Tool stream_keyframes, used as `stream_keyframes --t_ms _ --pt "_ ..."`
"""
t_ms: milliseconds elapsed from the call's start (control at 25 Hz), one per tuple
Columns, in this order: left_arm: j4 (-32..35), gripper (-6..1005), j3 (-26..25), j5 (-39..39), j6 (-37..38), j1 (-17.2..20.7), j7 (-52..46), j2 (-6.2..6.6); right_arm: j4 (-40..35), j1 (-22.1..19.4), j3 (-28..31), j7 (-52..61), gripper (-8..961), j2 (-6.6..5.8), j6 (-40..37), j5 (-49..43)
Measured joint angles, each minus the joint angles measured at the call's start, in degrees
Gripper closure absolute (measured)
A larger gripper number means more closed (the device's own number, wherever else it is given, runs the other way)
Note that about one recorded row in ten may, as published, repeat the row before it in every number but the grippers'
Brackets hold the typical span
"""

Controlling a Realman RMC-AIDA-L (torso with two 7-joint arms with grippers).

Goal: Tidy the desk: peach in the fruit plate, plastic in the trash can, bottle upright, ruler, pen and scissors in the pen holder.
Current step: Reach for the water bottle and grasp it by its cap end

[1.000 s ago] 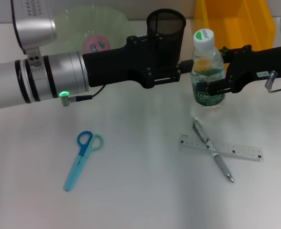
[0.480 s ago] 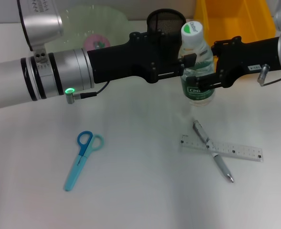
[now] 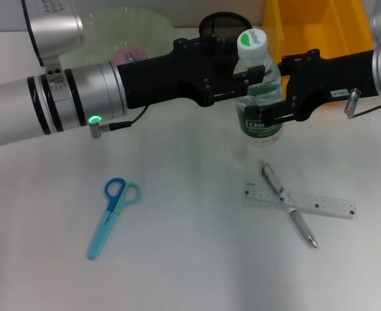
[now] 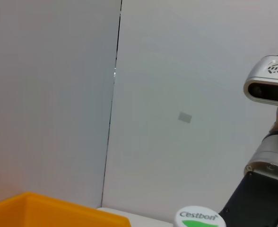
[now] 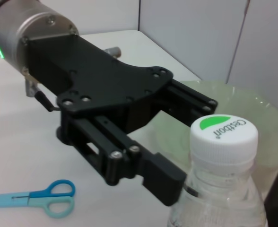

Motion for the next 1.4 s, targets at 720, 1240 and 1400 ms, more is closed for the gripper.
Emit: stream_keyframes --t_ms 720,1240,1400 --pt "-0.2 423 3.0 -2.8 -0.8 0.4 0.1 0.00 1.0 0.3 -3.0 -0.4 168 -0.02 0.5 2.6" --pt "-0.2 513 3.7 -3.2 -1.1 0.7 0.2 0.00 1.0 0.0 -2.9 -0.2 167 0.04 0.0 2.6" --pt "-0.2 531 4.0 -3.2 -1.0 0.7 0.2 0.00 1.0 0.0 -3.0 -0.1 168 0.07 0.0 2.6"
